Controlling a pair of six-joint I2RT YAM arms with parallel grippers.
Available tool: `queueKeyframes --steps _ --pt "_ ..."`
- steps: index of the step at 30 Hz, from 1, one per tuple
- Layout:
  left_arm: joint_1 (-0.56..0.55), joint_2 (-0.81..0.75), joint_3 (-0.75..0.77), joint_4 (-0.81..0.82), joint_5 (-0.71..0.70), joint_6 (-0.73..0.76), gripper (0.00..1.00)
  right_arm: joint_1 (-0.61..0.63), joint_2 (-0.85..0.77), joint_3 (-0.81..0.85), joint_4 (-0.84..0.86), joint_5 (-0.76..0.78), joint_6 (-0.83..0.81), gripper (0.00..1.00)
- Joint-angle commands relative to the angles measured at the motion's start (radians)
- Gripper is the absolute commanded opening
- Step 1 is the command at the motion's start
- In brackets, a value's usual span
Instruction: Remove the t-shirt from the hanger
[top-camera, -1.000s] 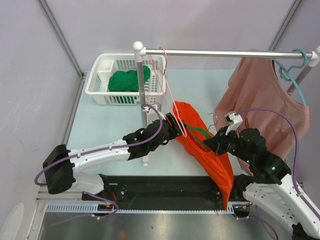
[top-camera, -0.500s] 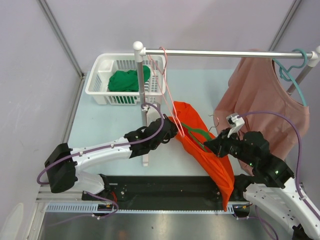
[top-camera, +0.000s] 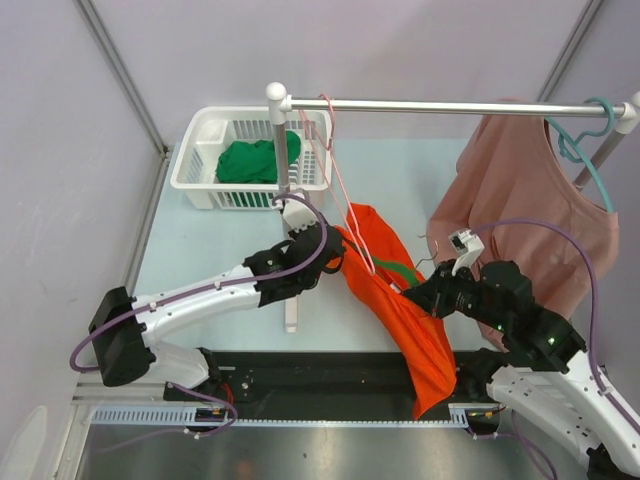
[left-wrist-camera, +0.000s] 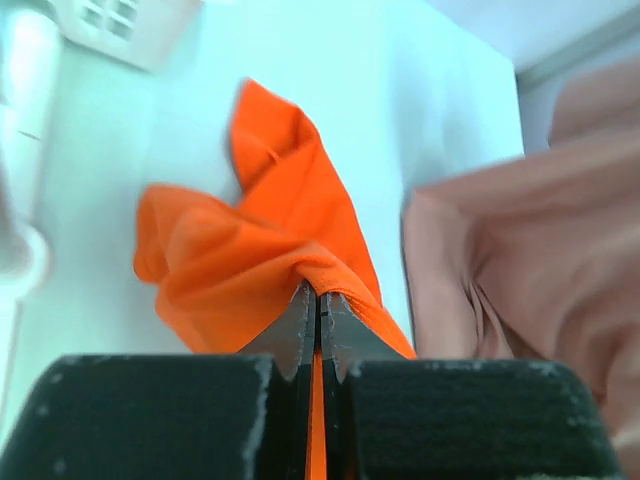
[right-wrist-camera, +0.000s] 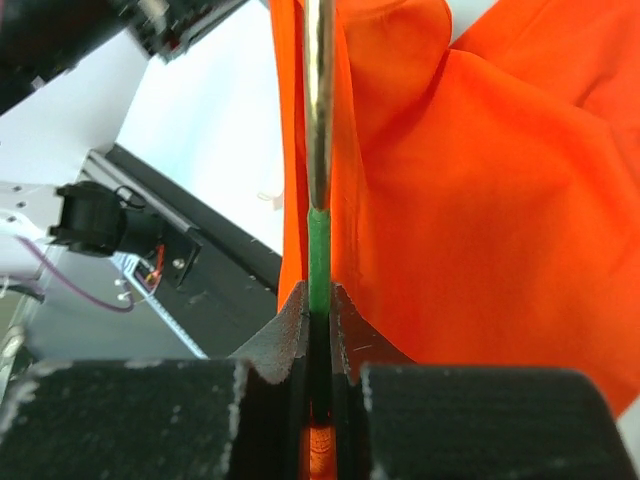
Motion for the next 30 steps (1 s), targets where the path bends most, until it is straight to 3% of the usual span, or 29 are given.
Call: queueKeyframes --steps 1,5,9,16,20,26,30 --pt "0.091 0.004 0.068 -0.057 -0.183 0.008 0.00 0.014 -0.044 0.071 -0.061 -0.123 0.003 0.00" --pt "0.121 0.039 0.117 -0.128 -0.176 -0.014 0.00 0.013 -0.130 0.099 -0.047 -0.190 -0.012 0.00" --pt "0.127 0.050 0.117 -0.106 -0.145 0.035 0.00 0.013 -0.178 0.149 -0.121 -0.066 -0.012 0.00" --pt "0.130 0.065 0.121 -0.103 -0.093 0.094 0.00 0.005 -0.231 0.174 -0.168 -0.059 0.003 0.00" --pt "0.132 0.058 0.082 -0.085 -0.047 0.120 0.00 0.005 -0.299 0.183 -0.112 -0.001 0.029 0.00" --pt "0.150 0.067 0.078 -0.027 0.107 0.202 0.00 -0.012 -0.307 0.179 -0.017 -0.147 0.025 0.00" --pt "0.148 0.012 0.001 0.058 0.186 0.206 0.00 -0.041 -0.343 0.177 0.033 0.012 0.058 0.00"
